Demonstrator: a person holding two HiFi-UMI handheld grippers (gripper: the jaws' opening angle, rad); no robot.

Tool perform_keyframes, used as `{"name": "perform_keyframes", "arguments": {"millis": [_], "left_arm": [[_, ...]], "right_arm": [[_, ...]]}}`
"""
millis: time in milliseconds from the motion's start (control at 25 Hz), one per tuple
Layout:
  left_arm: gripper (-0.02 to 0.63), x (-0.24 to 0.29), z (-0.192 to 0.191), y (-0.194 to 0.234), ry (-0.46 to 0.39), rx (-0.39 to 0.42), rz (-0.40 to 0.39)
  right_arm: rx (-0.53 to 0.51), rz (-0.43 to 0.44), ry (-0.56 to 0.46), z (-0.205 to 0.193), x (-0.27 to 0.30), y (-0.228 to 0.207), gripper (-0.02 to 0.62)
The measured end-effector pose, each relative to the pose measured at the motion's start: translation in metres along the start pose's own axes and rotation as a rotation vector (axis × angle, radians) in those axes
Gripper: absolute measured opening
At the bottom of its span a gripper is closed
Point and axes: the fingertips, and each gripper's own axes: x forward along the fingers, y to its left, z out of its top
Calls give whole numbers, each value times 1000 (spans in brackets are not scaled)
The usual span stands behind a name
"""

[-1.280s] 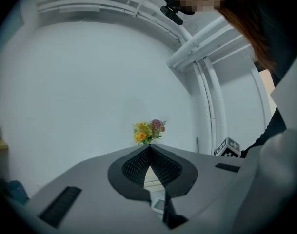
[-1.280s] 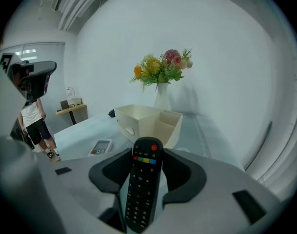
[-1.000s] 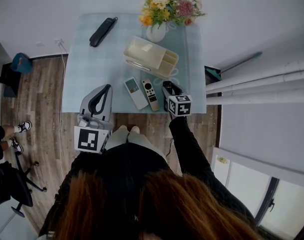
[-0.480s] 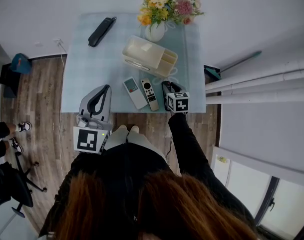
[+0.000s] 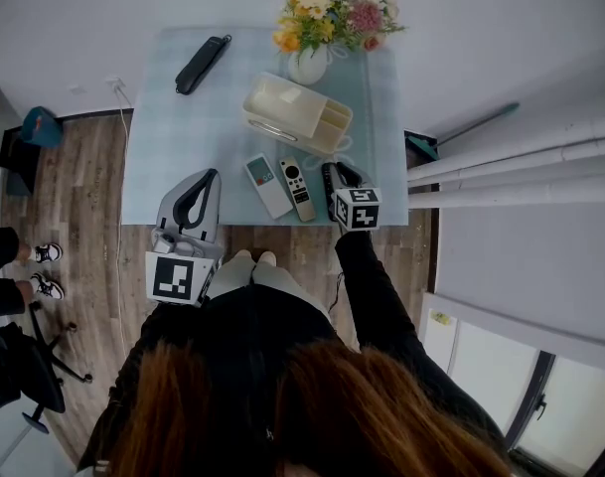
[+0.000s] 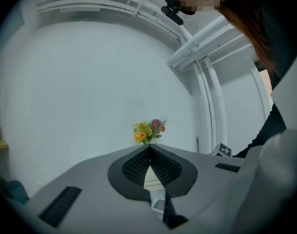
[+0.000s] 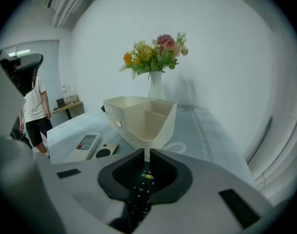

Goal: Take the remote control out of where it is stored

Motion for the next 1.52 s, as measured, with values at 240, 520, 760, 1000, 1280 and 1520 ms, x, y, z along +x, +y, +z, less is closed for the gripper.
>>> {"name": "perform_keyframes", "arguments": {"millis": [240,520,760,1000,1280,1520], "left_arm": [[5,1,0,0,-3,-4,-2],[5,-1,-2,-1,-4,-6,-13],[5,-1,-1,1,0,-7,-4],[5,-2,-4,0,3,-11,-9],[5,-3,-4,1,-2,-4,-12],[5,-1,-1,2,-2,-6,-7]], "right_arm": [[-6,18,-157,41,-19,12,15],[-28,15,-361,97,-57,29,15],[-74,40,-486,129,-95,52,15],[-131,55,-510,145,-122,75,15],[-126,73,-539,152,-153,95,14],[-100,74,-542,152,-163,98,14]]}}
